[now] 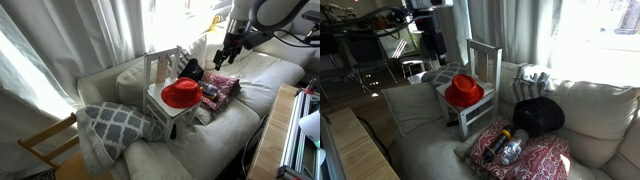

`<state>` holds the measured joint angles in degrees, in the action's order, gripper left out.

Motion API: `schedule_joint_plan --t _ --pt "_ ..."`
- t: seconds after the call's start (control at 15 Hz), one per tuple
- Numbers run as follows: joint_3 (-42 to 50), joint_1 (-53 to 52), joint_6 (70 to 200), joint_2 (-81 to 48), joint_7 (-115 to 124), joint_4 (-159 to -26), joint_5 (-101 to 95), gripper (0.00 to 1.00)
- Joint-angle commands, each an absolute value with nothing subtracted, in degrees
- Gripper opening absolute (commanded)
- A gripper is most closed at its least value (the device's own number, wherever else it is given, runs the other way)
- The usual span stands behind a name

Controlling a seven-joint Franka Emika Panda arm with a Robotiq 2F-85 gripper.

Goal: Flip the orange hat on the chair seat upside down, pick up a towel on the pillow and place it in the orange hat

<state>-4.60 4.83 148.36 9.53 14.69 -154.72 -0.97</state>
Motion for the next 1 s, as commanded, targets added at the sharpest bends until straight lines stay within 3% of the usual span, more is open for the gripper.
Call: schedule_joint_plan --t 0.0,0.13,0.2,0.6,0.67,0.93 --pt "3.2 3.4 159.8 -0.3 0.3 -152.2 12.9 1.00" --pt "9.9 -1.7 158.8 -2.1 -8.3 -149.7 21.7 1.00" --pt "6.0 2.9 155.1 -1.3 -12.5 -148.2 26.1 1.00" --pt "4.6 7.7 144.8 -11.8 -37.0 -137.8 53.2 1.00" --pt "5.2 6.3 146.2 -5.2 -30.3 -141.6 45.9 1.00" --pt "4.6 7.7 145.9 -10.9 -35.2 -138.8 51.1 1.00"
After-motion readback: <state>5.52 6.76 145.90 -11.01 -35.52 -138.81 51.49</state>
